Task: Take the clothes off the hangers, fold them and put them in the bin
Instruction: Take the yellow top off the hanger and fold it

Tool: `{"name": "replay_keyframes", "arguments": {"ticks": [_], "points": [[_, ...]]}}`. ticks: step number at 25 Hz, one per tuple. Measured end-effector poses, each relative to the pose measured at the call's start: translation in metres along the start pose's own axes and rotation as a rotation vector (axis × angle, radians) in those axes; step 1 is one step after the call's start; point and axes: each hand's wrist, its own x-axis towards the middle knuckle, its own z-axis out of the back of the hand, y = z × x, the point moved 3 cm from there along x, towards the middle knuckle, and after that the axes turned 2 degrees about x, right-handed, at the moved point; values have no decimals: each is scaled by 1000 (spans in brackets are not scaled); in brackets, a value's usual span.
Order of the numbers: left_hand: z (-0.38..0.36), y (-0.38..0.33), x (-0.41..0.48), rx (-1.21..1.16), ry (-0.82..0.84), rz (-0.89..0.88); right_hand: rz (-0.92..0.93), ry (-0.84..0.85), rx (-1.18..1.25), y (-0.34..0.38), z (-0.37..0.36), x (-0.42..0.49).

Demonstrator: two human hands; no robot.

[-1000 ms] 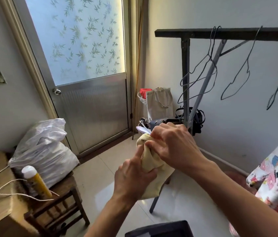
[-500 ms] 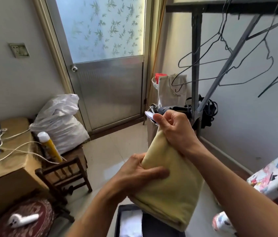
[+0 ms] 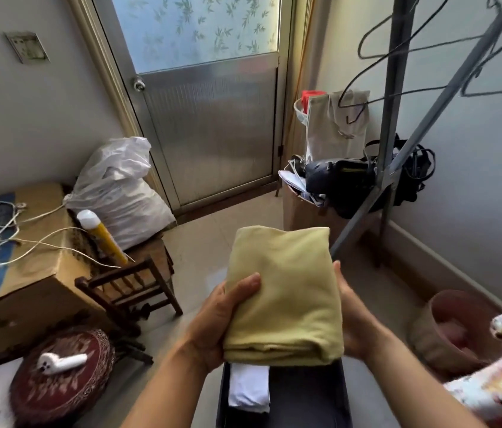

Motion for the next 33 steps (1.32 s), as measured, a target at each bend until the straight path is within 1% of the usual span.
{"name": "replay_keyframes", "arguments": {"ticks": [1,2,3,4,6,8,9,11,13,14,17,20,22,24,27,29,33], "points": [[7,4,9,22,-39,-8,-16,54,82,-11,-2,3],[16,10,21,80,-105,-27,6,90,128,-18,-5,6],[26,16,33,155,-187,-56,36,104,120,-20,-6,11],[35,21,44,239,-266,-99,61,93,59,-19,-7,17],[54,36,66,379,-373,-189,130,-27,-143,-24,-3,40],[75,54,89,467,-437,-244,217,-160,-232,-36,7,72],[86,62,100,475,-462,-251,255,-190,-232,-43,11,86],[109,78,124,412,-486,-227,331,-239,-198,-59,23,115],[133,100,151,363,-490,-184,364,-291,-155,-79,40,149],[145,113,162,376,-493,-158,364,-316,-157,-91,52,165],[189,168,189,426,-394,-45,253,-371,-193,-139,98,216],[244,245,210,472,-261,132,56,-419,-193,-199,162,261],[276,302,220,532,-253,242,-89,-442,-265,-244,199,282],[301,358,228,562,-301,336,-196,-481,-318,-291,232,298],[326,426,244,580,-411,460,-293,-520,-327,-345,263,320],[345,460,263,621,-502,438,-303,-546,-352,-366,280,344],[372,505,314,687,-671,301,-218,-598,-414,-394,319,402]]}}
